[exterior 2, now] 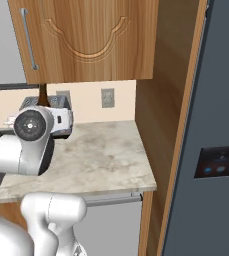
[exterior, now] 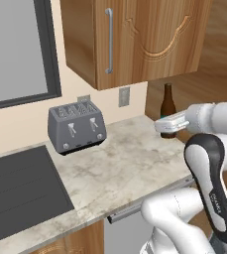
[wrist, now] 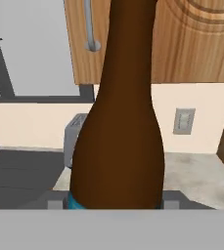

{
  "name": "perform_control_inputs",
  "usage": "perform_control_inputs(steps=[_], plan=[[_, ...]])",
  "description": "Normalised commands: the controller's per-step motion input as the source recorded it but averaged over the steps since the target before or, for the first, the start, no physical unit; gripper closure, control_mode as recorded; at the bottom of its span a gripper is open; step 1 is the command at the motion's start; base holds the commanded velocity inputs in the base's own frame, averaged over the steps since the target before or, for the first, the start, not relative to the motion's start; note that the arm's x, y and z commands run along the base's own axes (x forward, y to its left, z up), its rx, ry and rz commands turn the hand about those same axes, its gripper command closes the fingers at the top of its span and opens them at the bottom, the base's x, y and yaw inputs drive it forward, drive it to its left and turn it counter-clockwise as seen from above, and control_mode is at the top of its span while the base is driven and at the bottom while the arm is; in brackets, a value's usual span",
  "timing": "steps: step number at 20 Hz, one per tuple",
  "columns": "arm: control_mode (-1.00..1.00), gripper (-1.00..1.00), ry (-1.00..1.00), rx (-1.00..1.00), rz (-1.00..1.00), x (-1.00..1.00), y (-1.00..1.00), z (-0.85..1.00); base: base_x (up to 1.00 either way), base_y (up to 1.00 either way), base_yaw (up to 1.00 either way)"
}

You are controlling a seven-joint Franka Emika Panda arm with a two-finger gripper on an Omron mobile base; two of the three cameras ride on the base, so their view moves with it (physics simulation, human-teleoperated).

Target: Place the beers on the top shelf of the fridge to keep them out of children's reach, and place the avocado on lower shelves for easy access.

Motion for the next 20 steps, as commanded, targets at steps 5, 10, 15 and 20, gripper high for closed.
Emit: perform_control_inputs(steps=[5, 10, 15, 20], plan=[[-1.0, 1.0, 0.0, 0.18, 0.1, 0.0, 0.0, 0.0, 0.0, 0.0, 0.0], [-1.0, 1.0, 0.05, -0.09, 0.0, -0.16, 0.14, 0.0, 0.0, 0.0, 0.0], [-1.0, 1.0, 0.05, -0.16, 0.0, -0.35, 0.05, 0.03, 0.0, 0.0, 0.0], [-1.0, 1.0, 0.07, -0.13, -0.01, -0.13, 0.02, 0.05, 0.0, 0.0, 0.0]])
